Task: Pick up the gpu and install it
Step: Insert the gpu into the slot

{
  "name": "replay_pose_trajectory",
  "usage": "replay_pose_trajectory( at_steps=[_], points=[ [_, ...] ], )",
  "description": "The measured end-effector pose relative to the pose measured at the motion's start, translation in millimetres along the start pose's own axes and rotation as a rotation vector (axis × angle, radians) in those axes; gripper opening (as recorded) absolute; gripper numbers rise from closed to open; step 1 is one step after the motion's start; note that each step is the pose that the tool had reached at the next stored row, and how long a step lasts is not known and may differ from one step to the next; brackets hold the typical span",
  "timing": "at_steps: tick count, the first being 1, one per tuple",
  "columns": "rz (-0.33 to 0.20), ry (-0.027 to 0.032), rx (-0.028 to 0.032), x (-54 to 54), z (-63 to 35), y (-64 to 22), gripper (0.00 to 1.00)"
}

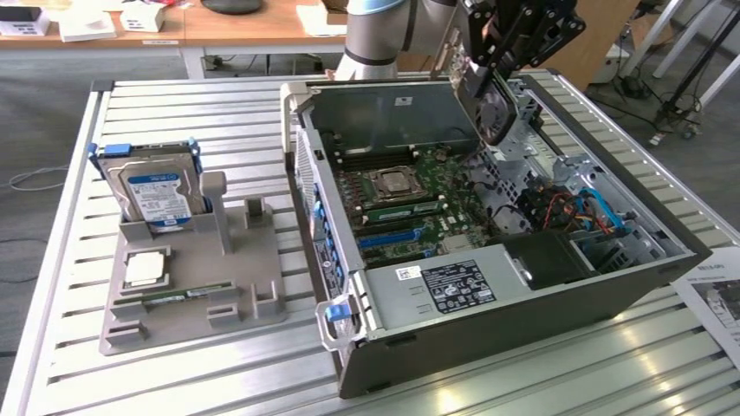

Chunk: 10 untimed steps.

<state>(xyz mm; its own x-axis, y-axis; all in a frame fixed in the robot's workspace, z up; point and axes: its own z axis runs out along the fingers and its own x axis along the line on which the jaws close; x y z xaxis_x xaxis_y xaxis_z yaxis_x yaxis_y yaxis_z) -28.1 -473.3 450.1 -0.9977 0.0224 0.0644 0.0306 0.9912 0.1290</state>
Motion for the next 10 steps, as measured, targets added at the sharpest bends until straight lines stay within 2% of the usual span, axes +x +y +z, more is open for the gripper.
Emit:
replay_pose_trajectory(
  at_steps=[10],
  points=[
    [-0.179,0.0234,0.0118,0.0,0.0,0.0,0.27]
  ],
)
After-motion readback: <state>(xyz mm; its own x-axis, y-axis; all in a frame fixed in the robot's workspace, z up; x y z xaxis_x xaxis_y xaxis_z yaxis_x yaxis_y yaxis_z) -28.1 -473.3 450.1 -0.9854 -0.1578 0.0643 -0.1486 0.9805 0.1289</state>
